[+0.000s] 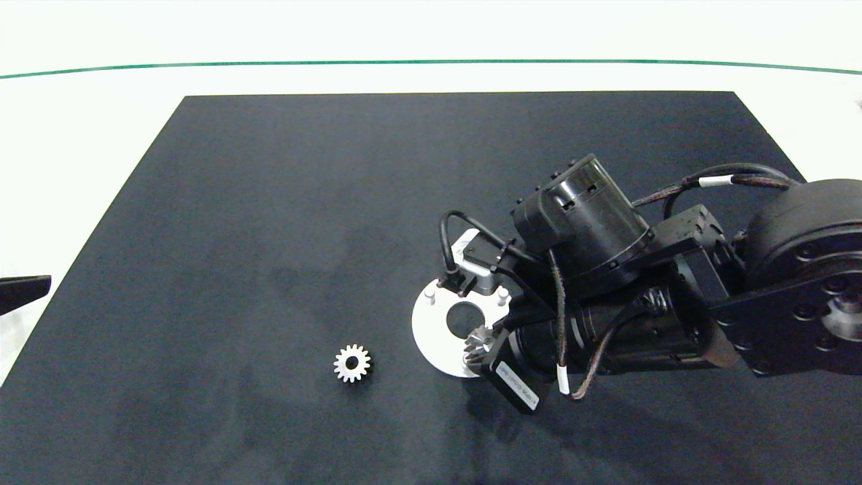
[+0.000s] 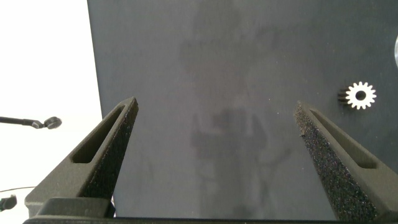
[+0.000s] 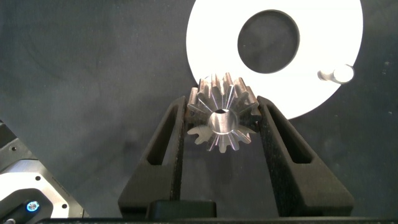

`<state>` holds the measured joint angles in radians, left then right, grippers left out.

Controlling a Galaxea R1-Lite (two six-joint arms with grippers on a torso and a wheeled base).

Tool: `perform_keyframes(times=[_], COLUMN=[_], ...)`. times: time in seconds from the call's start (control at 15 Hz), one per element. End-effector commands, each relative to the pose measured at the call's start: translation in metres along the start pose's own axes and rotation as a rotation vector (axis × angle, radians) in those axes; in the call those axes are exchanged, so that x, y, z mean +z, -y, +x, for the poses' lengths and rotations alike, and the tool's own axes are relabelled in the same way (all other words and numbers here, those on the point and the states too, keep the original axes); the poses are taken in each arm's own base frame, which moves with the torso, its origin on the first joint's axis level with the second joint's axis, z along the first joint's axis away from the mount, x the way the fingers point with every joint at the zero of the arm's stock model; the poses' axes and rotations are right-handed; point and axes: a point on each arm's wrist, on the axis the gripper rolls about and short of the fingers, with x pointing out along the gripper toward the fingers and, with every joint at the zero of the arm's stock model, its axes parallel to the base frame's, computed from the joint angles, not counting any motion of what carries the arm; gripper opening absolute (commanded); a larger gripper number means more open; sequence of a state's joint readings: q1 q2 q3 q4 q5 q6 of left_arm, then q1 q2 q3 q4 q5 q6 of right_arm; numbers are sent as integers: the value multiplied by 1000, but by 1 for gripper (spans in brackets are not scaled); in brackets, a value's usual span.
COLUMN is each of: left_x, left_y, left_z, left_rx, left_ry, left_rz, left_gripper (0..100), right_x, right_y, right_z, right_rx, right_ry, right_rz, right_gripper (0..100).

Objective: Install three planetary gears onto the carrier pins

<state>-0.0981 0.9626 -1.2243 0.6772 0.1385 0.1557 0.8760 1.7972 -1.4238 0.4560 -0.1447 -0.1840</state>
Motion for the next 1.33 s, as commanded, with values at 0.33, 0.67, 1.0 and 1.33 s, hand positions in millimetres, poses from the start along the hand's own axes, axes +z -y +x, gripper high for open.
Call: perform_keyframes(times=[0.33, 0.67, 1.0, 1.33], left_x=[-1, -1, -2, -2], left_y=[0, 0, 0, 0], left_z=[-1, -1, -2, -2], left_rx=[-2, -2, -3, -3], left_ry=[-3, -3, -1, 1], left_rz=[2, 4, 4, 6], left_gripper=[100, 100, 100, 100], right_x=[3, 3, -1, 3], right_y=[-9, -8, -8, -6], right_z=[21, 23, 25, 25], right_rx=[17, 12, 12, 6], right_ry=[-34, -37, -56, -22], right_rz=[5, 7, 11, 19], right_gripper=[16, 16, 16, 16])
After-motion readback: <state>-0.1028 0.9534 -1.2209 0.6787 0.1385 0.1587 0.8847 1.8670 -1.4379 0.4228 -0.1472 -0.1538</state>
